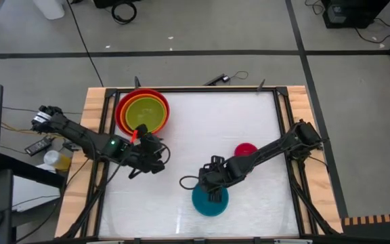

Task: Nest bowls inside each other
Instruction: Stack the blue bowl into the green bowl

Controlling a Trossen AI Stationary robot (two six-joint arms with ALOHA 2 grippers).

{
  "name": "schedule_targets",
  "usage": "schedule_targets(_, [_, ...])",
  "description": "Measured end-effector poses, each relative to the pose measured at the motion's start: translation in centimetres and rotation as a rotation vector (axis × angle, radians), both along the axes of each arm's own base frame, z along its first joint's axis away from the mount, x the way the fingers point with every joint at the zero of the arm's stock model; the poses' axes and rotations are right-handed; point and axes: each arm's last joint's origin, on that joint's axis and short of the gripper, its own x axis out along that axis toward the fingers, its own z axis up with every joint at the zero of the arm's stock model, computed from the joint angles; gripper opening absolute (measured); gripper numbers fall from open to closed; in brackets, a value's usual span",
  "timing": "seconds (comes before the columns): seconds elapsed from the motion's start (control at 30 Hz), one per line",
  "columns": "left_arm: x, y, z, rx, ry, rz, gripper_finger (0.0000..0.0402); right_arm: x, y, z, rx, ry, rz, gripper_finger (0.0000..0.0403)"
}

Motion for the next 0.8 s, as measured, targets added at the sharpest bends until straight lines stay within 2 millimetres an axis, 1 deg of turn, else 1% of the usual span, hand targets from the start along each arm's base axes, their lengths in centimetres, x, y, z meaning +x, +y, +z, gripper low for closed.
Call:
schedule_targets(0.07, [0.1,-0.2,0.1,-0.026,-0.035,0.005,0.0166,-0.2,-0.2,-0.7,-0.007,0.009,-0.006,0.0185])
schedule_targets(0.17, [0.5,-0.7,-0.2,-0.057,-0.056,0.018,0.0166,-0.6,-0.4,-1.5,-0.017,0.035,-0.01,0.0161])
schedule_targets(0.37, [2.1,-1.6,-1.8,-0.077,-0.051,0.031,0.0166,-0.5,-0.9,-2.5,-0.02,0.019,-0.03,0.0113])
schedule_targets(0.5, [3.4,-2.2,-3.0,-0.088,-0.063,0.028,0.0167,-0.1,-1.6,-2.0,-0.105,-0.056,-0.123,0.0065])
schedule_targets(0.6, [4.3,-2.5,-3.4,-0.111,-0.098,0.025,0.0172,0.5,-2.1,-0.8,-0.222,-0.185,-0.215,0.0028])
schedule_targets(0.7, [4.7,-2.5,-3.4,-0.126,-0.114,0.022,0.0188,1.0,-2.3,-0.4,-0.33,-0.272,-0.244,0.0023])
schedule_targets(0.8, [5.0,-2.2,-3.8,-0.131,-0.099,0.027,0.0209,1.4,-2.2,-0.1,-0.404,-0.333,-0.219,0.0023])
